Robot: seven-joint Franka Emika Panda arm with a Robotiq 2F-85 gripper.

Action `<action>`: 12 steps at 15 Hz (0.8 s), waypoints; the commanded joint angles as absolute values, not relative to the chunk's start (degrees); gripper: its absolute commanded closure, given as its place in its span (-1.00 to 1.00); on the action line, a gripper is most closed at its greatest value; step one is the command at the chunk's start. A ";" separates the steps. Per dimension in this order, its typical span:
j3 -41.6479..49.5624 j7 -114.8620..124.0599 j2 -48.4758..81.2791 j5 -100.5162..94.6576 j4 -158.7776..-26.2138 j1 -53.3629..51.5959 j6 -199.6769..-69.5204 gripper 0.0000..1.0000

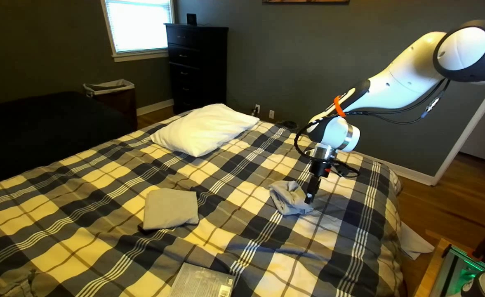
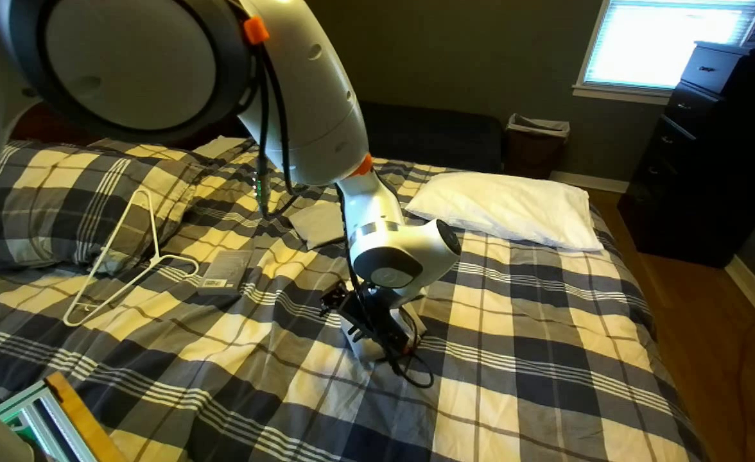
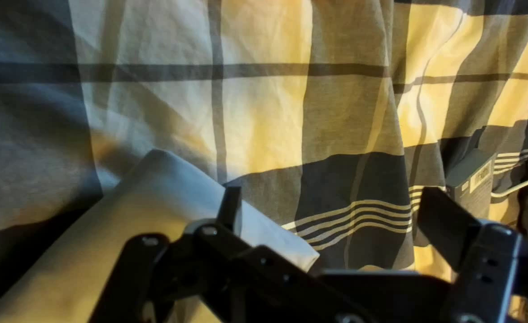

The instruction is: Fold the towel on the bed

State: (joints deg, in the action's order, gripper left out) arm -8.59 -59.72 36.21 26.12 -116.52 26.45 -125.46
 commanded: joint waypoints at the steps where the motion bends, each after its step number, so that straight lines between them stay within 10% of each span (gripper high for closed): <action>1: -6.92 -63.21 33.94 27.77 -119.04 24.64 -126.50 -1.00; 12: -9.95 -57.95 25.76 32.97 -135.90 18.54 -176.04 -1.00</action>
